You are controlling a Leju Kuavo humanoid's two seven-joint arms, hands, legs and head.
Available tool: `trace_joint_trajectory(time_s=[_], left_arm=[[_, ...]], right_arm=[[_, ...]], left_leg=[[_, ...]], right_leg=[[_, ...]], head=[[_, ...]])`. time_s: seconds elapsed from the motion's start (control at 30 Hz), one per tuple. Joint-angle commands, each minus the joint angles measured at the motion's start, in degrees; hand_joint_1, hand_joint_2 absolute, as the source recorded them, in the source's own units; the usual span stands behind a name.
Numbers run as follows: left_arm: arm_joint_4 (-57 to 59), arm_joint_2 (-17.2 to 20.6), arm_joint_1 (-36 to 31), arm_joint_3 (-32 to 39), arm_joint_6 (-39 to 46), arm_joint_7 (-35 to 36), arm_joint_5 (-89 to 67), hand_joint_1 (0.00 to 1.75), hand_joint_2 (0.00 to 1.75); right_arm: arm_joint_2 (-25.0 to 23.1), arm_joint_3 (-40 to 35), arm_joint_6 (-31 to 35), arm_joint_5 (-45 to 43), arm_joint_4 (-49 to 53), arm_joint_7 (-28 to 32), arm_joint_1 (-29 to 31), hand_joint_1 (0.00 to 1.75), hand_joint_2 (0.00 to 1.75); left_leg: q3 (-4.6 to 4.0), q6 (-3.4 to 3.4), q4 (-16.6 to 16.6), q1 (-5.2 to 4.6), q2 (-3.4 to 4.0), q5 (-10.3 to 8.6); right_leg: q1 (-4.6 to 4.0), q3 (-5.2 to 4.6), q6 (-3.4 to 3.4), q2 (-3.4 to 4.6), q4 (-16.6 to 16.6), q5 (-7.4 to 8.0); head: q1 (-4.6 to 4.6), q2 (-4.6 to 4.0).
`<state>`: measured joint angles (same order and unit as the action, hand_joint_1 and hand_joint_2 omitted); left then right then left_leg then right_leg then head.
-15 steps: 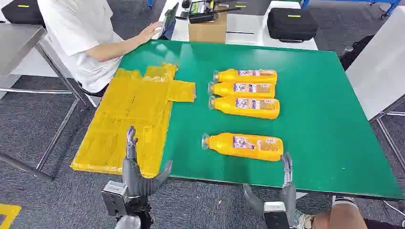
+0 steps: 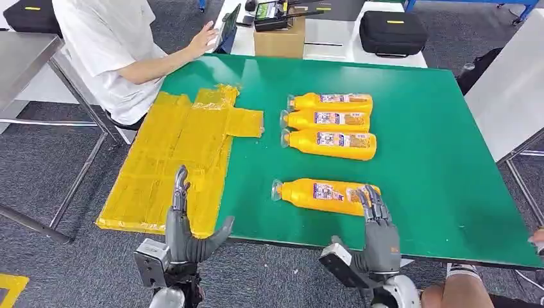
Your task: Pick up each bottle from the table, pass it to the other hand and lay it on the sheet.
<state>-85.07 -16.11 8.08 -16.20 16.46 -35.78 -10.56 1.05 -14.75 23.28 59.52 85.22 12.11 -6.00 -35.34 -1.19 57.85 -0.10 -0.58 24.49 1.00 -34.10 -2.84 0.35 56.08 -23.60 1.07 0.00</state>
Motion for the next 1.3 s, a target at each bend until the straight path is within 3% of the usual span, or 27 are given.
trace_joint_trajectory(time_s=[0.03,0.13,0.57,0.9,1.3], left_arm=[[1.2,1.9,-1.6,0.4,-2.8,0.5,0.7,0.00,1.75],[1.1,1.8,-2.1,0.1,-3.9,0.7,0.3,0.00,1.75],[3.6,2.2,-3.7,-1.6,-5.9,1.2,-0.3,0.00,1.75],[5.4,2.5,-5.2,-2.9,-5.8,0.5,0.8,0.00,1.75],[5.5,2.6,-5.4,-3.0,-5.8,0.6,1.4,0.00,1.75]], right_arm=[[7.1,2.2,-8.0,0.0,-11.1,-2.9,10.8,0.00,1.75],[7.8,1.1,-8.3,5.0,-17.2,-3.5,15.9,0.00,1.75],[4.1,-1.9,-12.7,1.8,-34.8,-2.9,26.9,0.00,1.75],[3.4,-5.1,-13.9,-1.0,-44.1,1.7,31.0,0.00,1.75],[4.9,-12.2,-18.7,1.8,-53.7,-1.4,38.5,0.00,1.75]], left_leg=[[0.37,0.09,-0.1,0.04,0.19,0.12],[0.17,0.05,-0.1,0.02,0.21,0.05],[0.25,0.05,-0.1,0.03,0.21,0.04],[0.35,0.08,-0.1,0.06,0.15,0.07],[0.37,0.08,-0.1,0.04,0.28,0.07]], right_leg=[[-0.06,0.32,0.14,0.12,-0.1,-0.06],[-0.04,0.12,0.07,0.15,-0.1,0.02],[-0.05,0.21,0.07,0.16,-0.1,0.02],[-0.08,0.34,0.12,0.08,-0.1,-0.02],[-0.07,0.29,0.12,0.18,0.0,0.00]], head=[[0.02,0.00],[0.04,0.00],[0.02,0.00],[0.02,0.00],[0.04,0.00]])
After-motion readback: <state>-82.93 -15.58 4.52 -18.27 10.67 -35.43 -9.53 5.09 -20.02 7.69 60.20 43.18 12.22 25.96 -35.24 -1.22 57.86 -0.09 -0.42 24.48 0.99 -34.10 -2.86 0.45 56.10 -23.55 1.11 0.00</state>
